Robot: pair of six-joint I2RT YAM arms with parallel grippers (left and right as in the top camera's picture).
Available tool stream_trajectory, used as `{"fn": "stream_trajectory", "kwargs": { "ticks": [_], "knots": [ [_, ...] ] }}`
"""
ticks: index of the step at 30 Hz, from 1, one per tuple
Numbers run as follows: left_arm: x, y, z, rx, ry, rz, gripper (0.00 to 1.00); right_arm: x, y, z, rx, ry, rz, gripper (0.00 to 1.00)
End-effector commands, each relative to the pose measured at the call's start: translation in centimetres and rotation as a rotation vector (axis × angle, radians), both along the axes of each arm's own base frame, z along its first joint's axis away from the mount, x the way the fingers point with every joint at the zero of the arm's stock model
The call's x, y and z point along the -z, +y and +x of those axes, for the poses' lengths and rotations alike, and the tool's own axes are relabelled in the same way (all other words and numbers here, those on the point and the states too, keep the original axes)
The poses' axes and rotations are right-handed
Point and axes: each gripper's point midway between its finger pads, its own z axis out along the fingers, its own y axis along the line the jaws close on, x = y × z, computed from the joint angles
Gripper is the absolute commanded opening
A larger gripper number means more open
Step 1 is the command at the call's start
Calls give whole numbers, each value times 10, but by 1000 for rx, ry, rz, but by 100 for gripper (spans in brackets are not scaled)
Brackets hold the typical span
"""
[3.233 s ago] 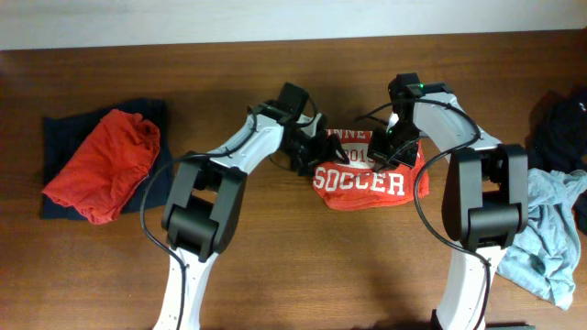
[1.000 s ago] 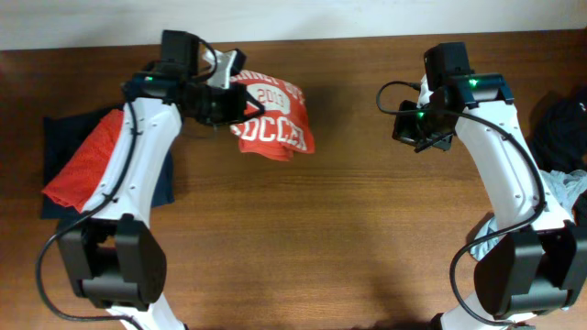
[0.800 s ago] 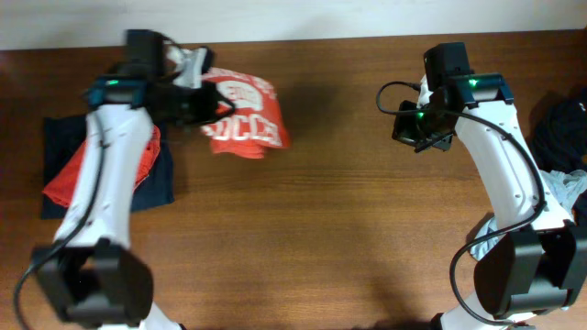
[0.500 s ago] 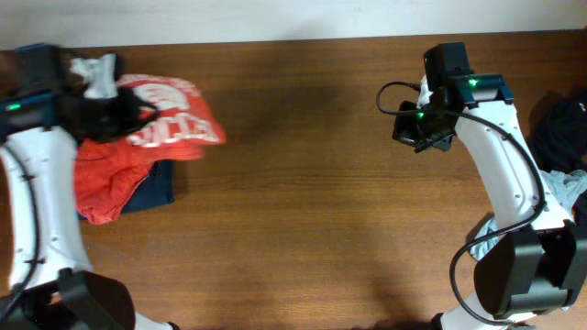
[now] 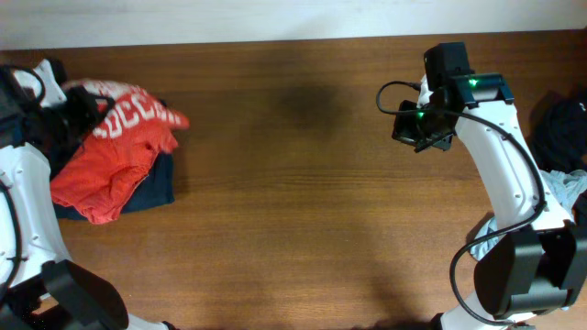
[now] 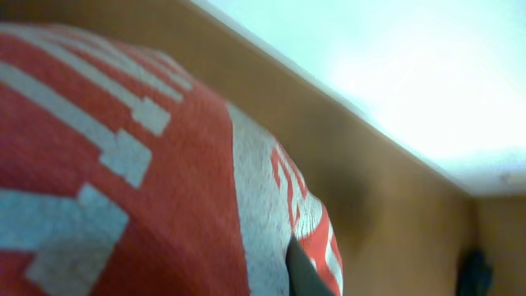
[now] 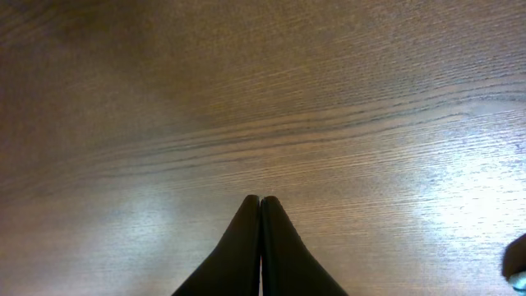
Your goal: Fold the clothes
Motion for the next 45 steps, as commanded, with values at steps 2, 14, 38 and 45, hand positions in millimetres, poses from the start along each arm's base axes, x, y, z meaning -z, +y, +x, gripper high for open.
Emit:
{"fn": "stream_trajectory", "kwargs": {
  "ticks": [2,14,38,45],
  "knots": [
    [-38,0,13,-64,-103,-88,0,-3,-5,0,1,-8,-17,4],
    [37,16,-33,-190,214,-56,1,-2,-5,-5,1,9,-18,4],
    [110,91,-123,-390,443,5,0,-1,-6,-9,1,26,-19,4],
    [131,102,-133,-431,513,58,44,-1,-6,-9,1,26,-19,4]
  ]
}}
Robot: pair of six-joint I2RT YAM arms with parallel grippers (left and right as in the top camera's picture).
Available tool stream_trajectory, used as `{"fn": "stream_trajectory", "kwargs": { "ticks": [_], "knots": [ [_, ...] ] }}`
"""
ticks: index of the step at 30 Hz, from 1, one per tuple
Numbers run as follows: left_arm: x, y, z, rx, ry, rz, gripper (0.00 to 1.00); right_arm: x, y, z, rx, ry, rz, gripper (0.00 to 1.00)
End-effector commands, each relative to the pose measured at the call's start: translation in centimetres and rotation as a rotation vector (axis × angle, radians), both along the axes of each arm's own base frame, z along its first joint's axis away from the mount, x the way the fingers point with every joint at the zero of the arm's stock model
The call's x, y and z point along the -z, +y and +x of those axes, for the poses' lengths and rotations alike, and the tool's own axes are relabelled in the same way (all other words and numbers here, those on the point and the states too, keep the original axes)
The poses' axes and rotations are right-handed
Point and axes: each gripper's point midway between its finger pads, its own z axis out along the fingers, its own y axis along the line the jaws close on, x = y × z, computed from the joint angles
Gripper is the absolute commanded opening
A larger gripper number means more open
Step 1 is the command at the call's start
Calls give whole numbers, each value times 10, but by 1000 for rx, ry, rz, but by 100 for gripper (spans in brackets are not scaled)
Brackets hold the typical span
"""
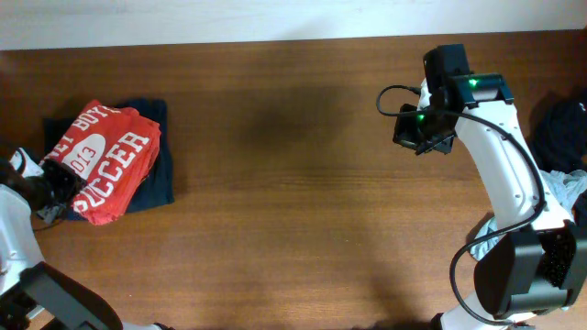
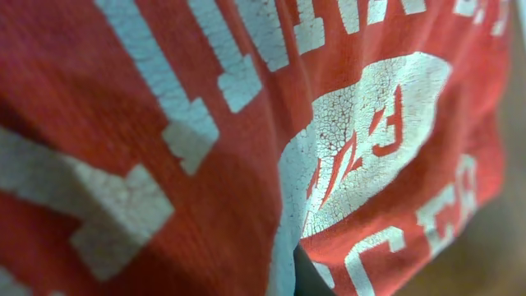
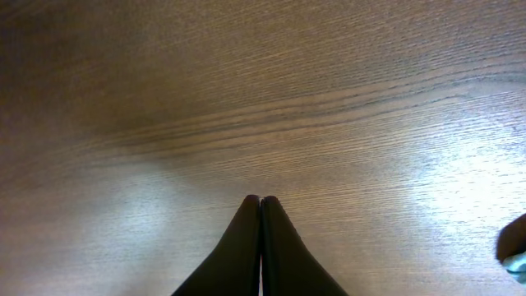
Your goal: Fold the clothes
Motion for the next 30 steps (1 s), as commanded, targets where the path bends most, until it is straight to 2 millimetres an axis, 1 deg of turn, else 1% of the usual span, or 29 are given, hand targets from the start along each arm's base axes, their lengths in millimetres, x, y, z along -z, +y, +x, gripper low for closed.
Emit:
{"fn": "stream_trajectory", "kwargs": {
  "ticks": [1,2,5,7,9,12,13,15,16,17,18,19,21,22,25,28,30],
  "knots": [
    [7,14,-12,-19,57,72,56,-3,-5,0,0,-11,-14,4],
    [8,16,-14,-24,68,79,59,-3,-5,0,0,-11,-14,4],
    [6,20,-17,-36,71,89,62,-3,-5,0,0,-11,-14,4],
    [-2,26,-23,-57,67,92,66,-3,-5,0,0,-10,-14,4],
    [-16,32,-30,-62,58,110,66,-3,-5,0,-1,-9,-14,4],
    [-50,43,-43,-54,26,170,67,-3,-5,-1,-1,-7,-14,4],
    [-66,45,-48,-63,6,194,68,-3,-5,-1,-1,-8,-14,4],
    [-88,45,-52,-75,-30,229,69,-3,-5,0,-1,-11,-14,4],
    [-102,42,-53,-76,-62,255,69,-3,-5,0,-1,-11,-14,4],
    [-111,39,-52,-69,-90,267,68,-3,-5,0,-1,-11,-14,4],
    [-120,32,-49,-53,-124,274,64,-3,-5,0,-1,-11,-14,4],
    [-130,22,-42,-21,-161,286,38,-3,-5,0,0,-11,-14,4],
    [-130,15,-35,10,-155,313,4,-3,-5,1,0,-15,-13,4],
    [-125,15,-32,16,-126,334,1,-3,-4,2,0,-18,-13,4],
    [-104,10,-22,53,-43,360,1,-3,-4,2,0,-18,-13,4],
    [-69,-5,2,133,7,322,1,-4,-4,2,0,-19,-13,4],
    [-40,-13,15,176,55,304,1,-4,-4,3,0,-22,-13,4]
  ]
}}
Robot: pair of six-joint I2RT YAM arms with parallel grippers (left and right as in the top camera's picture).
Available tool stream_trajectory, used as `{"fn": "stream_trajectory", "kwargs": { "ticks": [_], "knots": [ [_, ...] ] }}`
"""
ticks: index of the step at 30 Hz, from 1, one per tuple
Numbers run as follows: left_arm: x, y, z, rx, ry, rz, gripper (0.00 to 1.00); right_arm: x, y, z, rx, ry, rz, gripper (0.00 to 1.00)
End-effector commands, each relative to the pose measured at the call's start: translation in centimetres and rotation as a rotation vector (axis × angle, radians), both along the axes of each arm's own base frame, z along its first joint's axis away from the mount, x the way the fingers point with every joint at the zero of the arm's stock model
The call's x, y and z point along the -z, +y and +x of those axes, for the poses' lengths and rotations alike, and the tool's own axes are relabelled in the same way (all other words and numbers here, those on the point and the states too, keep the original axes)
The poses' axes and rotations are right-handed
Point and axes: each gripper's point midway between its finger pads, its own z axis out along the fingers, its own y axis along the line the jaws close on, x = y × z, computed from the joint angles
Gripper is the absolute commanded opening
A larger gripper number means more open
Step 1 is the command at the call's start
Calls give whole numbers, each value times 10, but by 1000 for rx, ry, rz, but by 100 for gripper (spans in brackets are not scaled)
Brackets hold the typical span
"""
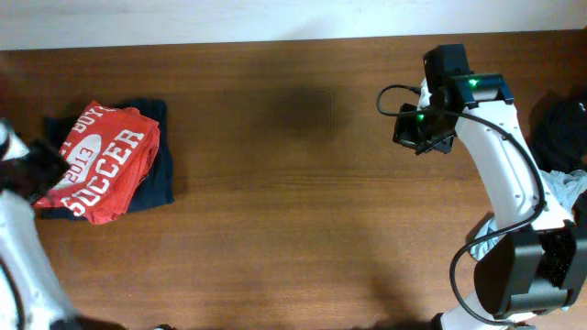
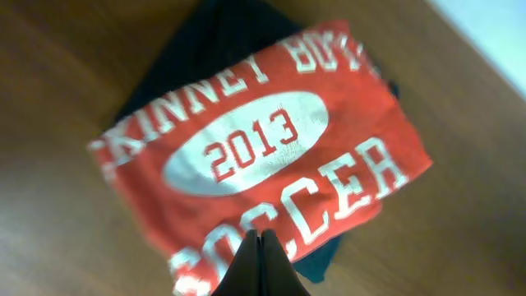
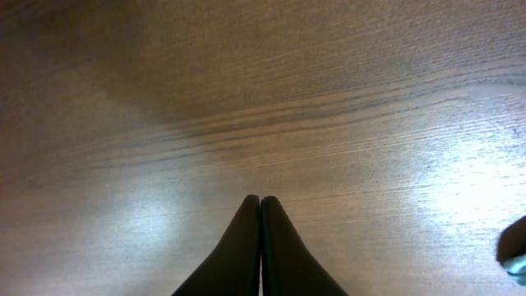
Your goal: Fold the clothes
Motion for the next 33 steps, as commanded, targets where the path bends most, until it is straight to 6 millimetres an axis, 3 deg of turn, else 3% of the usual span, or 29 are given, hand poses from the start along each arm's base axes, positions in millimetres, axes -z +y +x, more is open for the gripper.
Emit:
{"fn": "stream_trajectory", "kwargs": {
  "ticks": [1,5,7,10,12,16,20,21,22,23,26,29,33],
  "knots": [
    [70,-11,16,49,173,-16,1,-3,-4,2,0,-17,-13,4],
    [129,-27,25,63,306,-63,1,-3,-5,1,0,-14,-14,4],
    [149,-38,27,93,357,-83,1,-3,-5,1,0,-13,-14,4],
    [176,-56,31,144,429,-82,1,-3,-5,1,0,-14,-14,4],
    [178,-61,32,158,441,-69,1,-3,-4,1,-1,-13,-13,4],
    [156,-60,41,156,385,-44,1,-3,-5,0,-1,-10,-13,4],
    [105,-52,45,137,279,1,1,-3,-5,0,-1,-9,-14,4],
    [89,-50,44,129,245,15,5,-3,-5,0,-1,-10,-14,4],
    [60,-46,40,112,182,42,26,-3,-5,0,-1,-10,-14,4],
    [45,-43,37,100,149,55,36,-3,-5,0,-1,-10,-14,4],
    [11,-34,22,60,77,90,41,-3,-5,0,-1,-10,-14,4],
    [2,-26,-2,14,100,100,31,-3,-5,0,-1,-10,-14,4],
    [25,-24,-23,-19,198,52,28,-3,-5,0,-1,-10,-14,4]
  ]
}}
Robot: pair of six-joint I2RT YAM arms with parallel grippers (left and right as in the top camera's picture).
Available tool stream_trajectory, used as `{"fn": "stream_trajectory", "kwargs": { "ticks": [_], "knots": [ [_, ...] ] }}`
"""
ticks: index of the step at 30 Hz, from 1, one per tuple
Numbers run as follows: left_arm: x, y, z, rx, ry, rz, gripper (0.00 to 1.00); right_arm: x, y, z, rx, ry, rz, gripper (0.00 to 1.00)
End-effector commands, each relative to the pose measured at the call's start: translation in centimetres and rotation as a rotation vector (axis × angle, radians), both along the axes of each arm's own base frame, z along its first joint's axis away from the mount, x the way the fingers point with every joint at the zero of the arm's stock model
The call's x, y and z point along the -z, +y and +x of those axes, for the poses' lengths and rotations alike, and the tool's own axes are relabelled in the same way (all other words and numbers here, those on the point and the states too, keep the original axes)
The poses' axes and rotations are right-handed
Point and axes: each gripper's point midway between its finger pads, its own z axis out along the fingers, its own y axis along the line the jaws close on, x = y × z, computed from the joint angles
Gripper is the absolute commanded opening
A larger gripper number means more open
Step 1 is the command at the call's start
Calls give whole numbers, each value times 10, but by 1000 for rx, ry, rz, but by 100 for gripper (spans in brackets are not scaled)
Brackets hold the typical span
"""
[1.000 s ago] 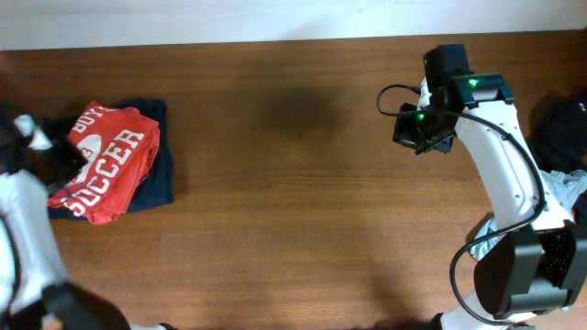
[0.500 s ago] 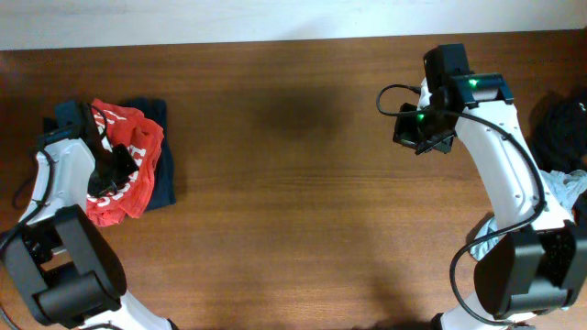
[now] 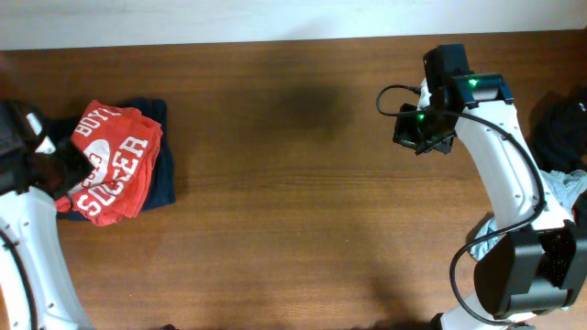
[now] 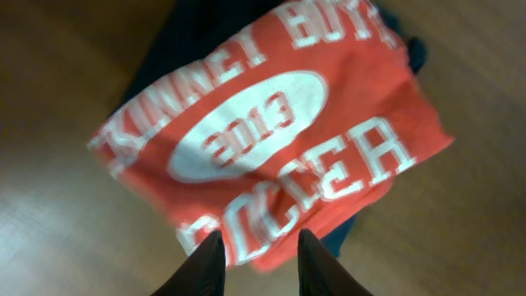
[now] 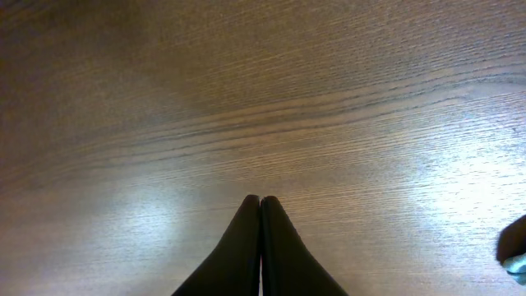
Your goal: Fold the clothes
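A folded red shirt [image 3: 112, 163] with white lettering lies on top of a folded dark navy garment [image 3: 161, 179] at the table's left end. In the left wrist view the red shirt [image 4: 271, 140] fills the middle, its near edge between the fingers. My left gripper [image 4: 260, 247] is open at that edge, close above the cloth; seen from overhead the left gripper [image 3: 66, 170] is at the shirt's left side. My right gripper [image 5: 260, 204] is shut on nothing, over bare wood; overhead the right gripper [image 3: 418, 128] is at the upper right.
Dark and pale clothes [image 3: 561, 147] are piled at the table's right edge. The brown wooden table [image 3: 293, 211] stretches between the two arms. A pale wall runs along the far edge.
My left gripper was shut, a little back from the red shirt; now it is open, with the shirt's near edge between its fingers. The shirt lies much the same. The right arm is unchanged.
First the red shirt was bunched and half unfolded over the navy garment, with my left gripper close against it. Then it lay folded flat on the navy one. Then my left gripper was shut, back from the stack. Now it is open at the shirt's edge.
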Motion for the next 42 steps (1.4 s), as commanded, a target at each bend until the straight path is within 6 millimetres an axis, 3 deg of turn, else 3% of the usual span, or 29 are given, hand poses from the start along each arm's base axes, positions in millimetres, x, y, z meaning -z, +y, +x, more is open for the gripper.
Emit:
{"fn": "stream_trajectory", "kwargs": {
  "ticks": [1,4,7,10,15,20,29,33,36,41,42],
  "knots": [
    [37,6,-9,-35,93,-37,26,-3,-4,0,-1,-12,-13,4],
    [67,9,-3,-35,111,-46,22,-3,-4,0,-1,-12,-13,4],
    [97,8,-2,-32,153,-75,8,-3,-4,0,-1,-11,-14,4],
    [111,3,-10,-30,212,-107,4,-3,-5,-1,-2,-6,-14,4],
    [117,-8,-32,-31,304,-153,2,-3,-5,-1,-16,-10,-17,4],
    [117,-10,-38,-33,330,-158,2,-3,-4,0,-16,-14,-17,4],
    [99,-17,-63,-45,372,-152,1,-3,-4,1,-16,-18,-17,4],
    [57,-14,-46,-46,203,-102,1,-4,-4,2,-16,-21,-17,4],
    [24,-5,-28,-45,64,-37,8,-4,-4,2,-16,-22,-17,4],
    [-6,-15,33,124,-207,-42,10,-4,-4,4,-16,-30,-16,4],
    [-4,-23,58,191,-262,-60,10,-4,-4,5,-16,-32,-16,4]
  ]
}}
